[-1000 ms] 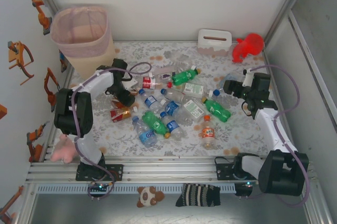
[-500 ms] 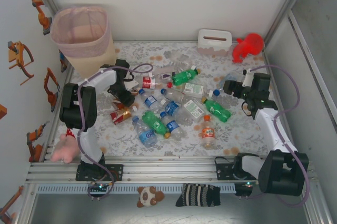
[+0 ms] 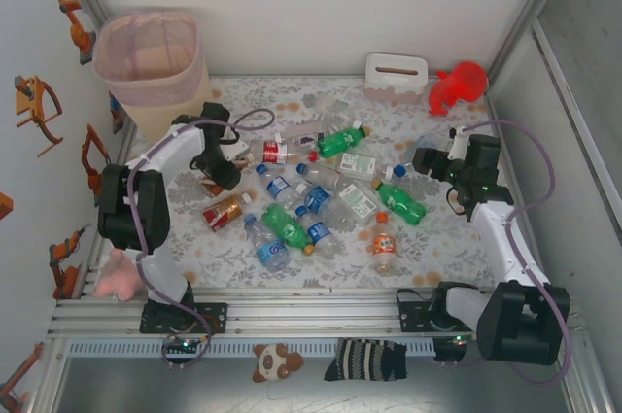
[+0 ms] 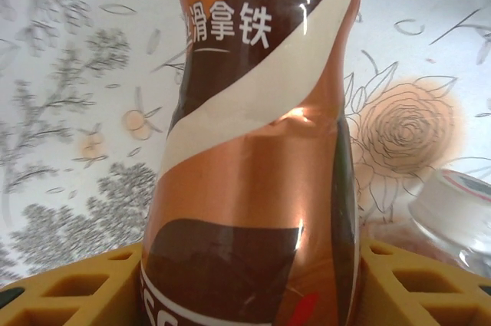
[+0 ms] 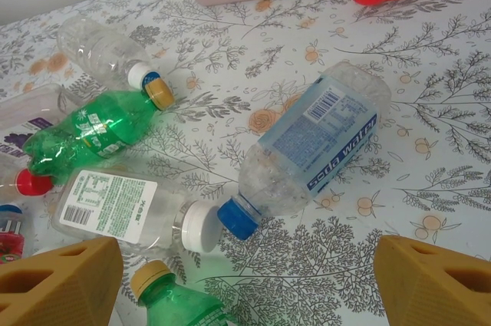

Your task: Put the plastic bottles in the bin

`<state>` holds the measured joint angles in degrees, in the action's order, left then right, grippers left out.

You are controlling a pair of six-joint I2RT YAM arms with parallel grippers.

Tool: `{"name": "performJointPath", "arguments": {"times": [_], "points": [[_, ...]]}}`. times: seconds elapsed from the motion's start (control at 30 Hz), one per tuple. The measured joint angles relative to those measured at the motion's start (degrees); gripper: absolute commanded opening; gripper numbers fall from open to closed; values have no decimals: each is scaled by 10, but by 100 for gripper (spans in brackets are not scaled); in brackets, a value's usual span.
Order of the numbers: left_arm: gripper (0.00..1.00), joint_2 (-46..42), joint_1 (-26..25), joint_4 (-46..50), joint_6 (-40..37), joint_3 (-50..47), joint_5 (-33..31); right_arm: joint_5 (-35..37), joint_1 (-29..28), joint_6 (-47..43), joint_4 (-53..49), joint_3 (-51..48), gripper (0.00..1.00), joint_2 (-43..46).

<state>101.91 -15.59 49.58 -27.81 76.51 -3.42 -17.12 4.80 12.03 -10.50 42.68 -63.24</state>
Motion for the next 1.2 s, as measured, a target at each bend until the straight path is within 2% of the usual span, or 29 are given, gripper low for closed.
{"name": "performJointPath", "arguments": {"times": [0.37, 0.67, 0.93, 1.2], "points": [[55, -156, 14, 7, 6, 52, 23, 0, 0, 0, -12, 8, 84, 17], [54, -223, 56, -75, 41, 127, 61, 0, 0, 0, -23, 24, 84, 22], [53, -201, 96, -170, 80, 200, 61, 0, 0, 0, -33, 36, 83, 23], [50, -65, 144, -200, 152, 373, 63, 0, 0, 0, -43, 40, 83, 23]]}}
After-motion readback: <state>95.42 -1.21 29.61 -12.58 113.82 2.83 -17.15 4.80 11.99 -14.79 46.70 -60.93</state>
